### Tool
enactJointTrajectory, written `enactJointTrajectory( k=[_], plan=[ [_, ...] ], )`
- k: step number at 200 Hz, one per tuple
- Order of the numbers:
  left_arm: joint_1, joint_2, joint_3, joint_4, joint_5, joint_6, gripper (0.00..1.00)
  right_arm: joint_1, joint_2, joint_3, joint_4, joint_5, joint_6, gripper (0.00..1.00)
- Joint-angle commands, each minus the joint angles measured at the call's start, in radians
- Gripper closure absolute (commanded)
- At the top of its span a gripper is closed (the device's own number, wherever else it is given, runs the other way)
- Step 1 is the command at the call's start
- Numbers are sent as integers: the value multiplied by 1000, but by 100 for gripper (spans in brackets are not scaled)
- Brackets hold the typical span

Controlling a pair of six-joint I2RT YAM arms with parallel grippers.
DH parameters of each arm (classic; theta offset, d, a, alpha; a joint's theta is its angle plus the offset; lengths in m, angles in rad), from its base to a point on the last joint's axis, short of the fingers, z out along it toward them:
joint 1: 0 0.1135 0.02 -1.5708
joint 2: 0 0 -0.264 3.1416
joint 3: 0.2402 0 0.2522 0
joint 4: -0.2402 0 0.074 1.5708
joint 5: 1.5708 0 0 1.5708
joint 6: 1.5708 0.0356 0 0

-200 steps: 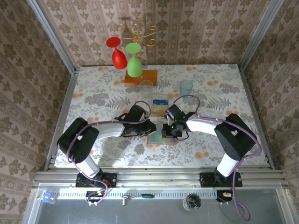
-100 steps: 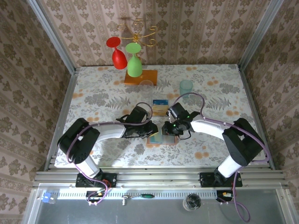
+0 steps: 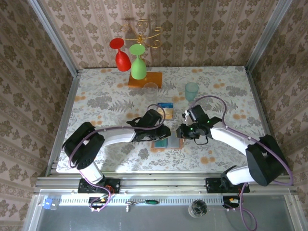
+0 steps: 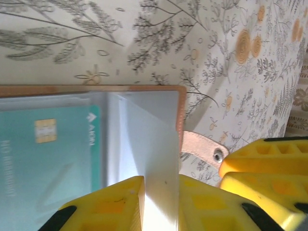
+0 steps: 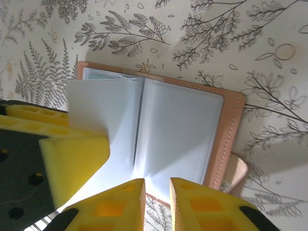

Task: Take the credit cards out of the card holder

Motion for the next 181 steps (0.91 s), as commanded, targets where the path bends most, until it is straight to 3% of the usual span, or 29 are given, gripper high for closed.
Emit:
enactJointTrajectory(
  k=[1, 118, 181],
  plan=[
    [-25, 30, 42, -51, -43, -18, 76, -19, -61, -22, -43, -35, -44, 79],
    [-84, 79, 100, -53, -85, -40, 70, -44, -146, -31, -103, -55, -87, 76],
    [-80, 143, 182, -63, -45, -14, 68, -47, -172, -33, -126, -39, -99, 76]
  ],
)
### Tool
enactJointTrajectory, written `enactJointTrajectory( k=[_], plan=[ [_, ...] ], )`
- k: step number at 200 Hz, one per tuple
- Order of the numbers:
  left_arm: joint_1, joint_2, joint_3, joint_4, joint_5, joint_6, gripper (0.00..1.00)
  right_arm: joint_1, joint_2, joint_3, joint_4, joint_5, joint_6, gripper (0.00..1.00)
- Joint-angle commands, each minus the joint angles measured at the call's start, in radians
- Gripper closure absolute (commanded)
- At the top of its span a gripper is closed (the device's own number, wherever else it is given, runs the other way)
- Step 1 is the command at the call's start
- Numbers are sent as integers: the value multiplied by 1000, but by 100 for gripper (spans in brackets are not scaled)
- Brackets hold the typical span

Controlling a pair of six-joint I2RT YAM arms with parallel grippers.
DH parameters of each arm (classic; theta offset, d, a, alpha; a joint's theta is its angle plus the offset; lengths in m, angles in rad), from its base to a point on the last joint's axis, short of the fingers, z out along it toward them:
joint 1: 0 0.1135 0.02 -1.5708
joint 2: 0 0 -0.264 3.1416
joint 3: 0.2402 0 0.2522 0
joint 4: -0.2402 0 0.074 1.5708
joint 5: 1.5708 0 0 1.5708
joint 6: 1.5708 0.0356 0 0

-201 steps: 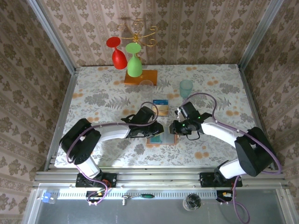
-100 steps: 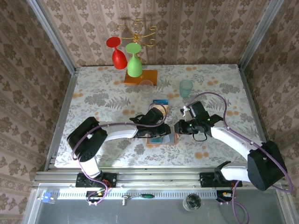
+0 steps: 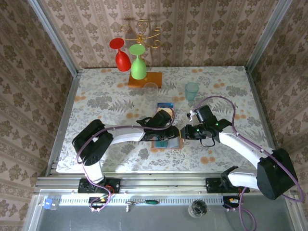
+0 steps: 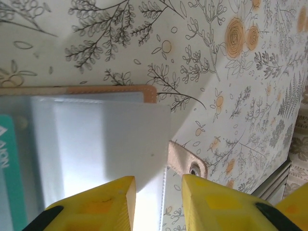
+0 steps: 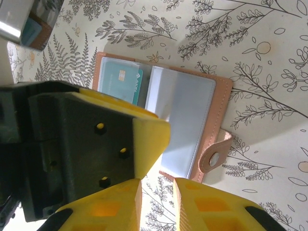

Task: Take the credit cards out of the card holder

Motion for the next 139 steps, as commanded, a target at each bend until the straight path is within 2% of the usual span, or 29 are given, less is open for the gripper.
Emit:
enactJointTrajectory(
  k=[1, 70, 139],
  plan=[
    [2, 35, 53, -32, 20, 15, 68, -7, -26, -10, -33, -9, -22, 76],
    [43, 65, 84, -23, 78, 47, 69, -9, -15, -6, 9, -15, 32, 75],
    [109, -28, -45, 13, 112, 65, 69, -5, 67, -7, 98, -53, 113, 76]
  ],
)
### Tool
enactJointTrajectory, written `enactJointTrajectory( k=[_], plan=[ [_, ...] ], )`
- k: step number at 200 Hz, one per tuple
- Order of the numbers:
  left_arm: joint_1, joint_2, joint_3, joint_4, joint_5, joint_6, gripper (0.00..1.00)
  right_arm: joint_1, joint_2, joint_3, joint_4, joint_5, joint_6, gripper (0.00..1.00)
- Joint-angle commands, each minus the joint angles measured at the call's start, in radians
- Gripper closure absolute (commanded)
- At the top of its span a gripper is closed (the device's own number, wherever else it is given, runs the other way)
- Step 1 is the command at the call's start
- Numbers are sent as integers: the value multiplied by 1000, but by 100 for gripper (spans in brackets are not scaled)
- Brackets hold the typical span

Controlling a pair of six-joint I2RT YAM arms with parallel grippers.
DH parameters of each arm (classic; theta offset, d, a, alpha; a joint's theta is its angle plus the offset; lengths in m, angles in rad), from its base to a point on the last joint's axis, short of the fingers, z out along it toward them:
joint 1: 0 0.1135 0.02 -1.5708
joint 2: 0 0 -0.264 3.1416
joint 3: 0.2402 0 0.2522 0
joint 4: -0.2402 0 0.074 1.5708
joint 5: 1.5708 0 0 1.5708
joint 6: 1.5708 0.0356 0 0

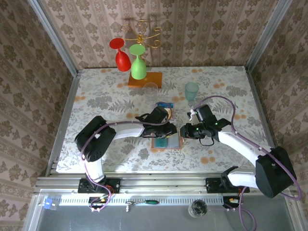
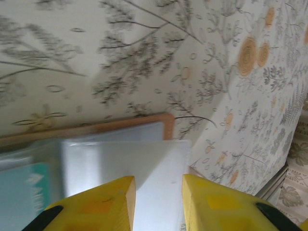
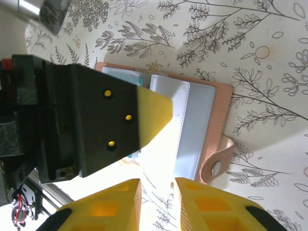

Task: Take the credit cards out of the card holder

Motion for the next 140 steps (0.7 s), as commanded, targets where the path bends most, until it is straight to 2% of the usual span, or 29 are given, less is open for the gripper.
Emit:
enactJointTrajectory(
  k=[1, 57, 140],
  plan=[
    [24, -66, -49, 18, 30, 30, 69, 0, 36, -6, 53, -40, 53, 76],
    [83, -137, -124, 24, 59, 63, 69, 38, 88, -4, 82, -12, 108, 73],
    [129, -158, -218, 99, 106, 68, 69, 132, 182, 25, 75, 53, 160, 70]
  ],
)
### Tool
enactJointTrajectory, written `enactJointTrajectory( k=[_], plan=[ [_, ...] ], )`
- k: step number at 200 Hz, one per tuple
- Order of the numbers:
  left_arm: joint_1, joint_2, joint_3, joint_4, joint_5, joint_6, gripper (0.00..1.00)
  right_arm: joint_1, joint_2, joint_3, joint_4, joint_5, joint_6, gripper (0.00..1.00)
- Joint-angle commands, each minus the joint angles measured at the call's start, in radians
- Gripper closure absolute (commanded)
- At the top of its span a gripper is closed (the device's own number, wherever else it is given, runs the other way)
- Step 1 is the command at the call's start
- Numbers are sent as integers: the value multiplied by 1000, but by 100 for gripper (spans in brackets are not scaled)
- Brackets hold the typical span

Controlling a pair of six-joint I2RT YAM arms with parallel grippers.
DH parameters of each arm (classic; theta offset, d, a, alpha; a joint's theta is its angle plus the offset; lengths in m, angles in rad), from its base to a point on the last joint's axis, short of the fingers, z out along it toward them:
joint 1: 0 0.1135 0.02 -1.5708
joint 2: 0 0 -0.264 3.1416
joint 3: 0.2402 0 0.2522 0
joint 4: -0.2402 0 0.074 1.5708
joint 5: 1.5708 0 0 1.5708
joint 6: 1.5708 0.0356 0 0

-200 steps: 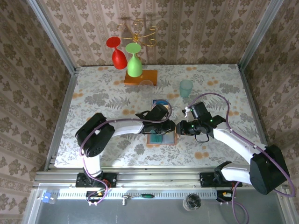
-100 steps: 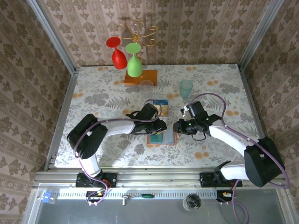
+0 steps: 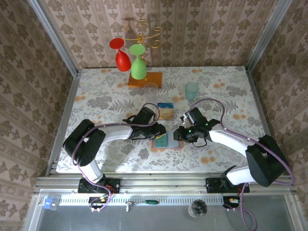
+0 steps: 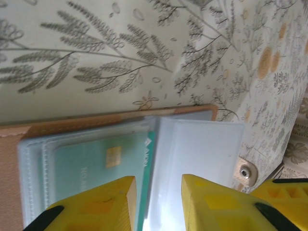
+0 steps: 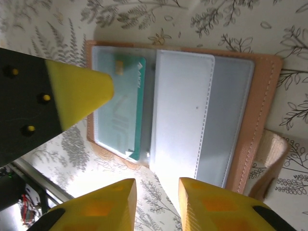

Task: Take the credit cards out of the card holder

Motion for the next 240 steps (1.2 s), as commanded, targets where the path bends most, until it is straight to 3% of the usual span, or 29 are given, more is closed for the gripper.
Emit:
enactJointTrajectory(
  k=[1, 45, 121, 240],
  plan=[
    [17, -33, -30, 40, 31, 22, 69, 23, 42, 25, -2, 47, 30, 70],
    [40, -34, -73, 87, 47, 16, 69, 62, 63, 55, -37, 80, 38, 70],
    [58, -10, -81, 128, 64, 9, 69, 62, -52, 40, -102, 191, 36, 65],
    [59, -12, -138, 193, 63, -20, 69, 94, 144, 76, 12, 52, 73, 66]
  ],
)
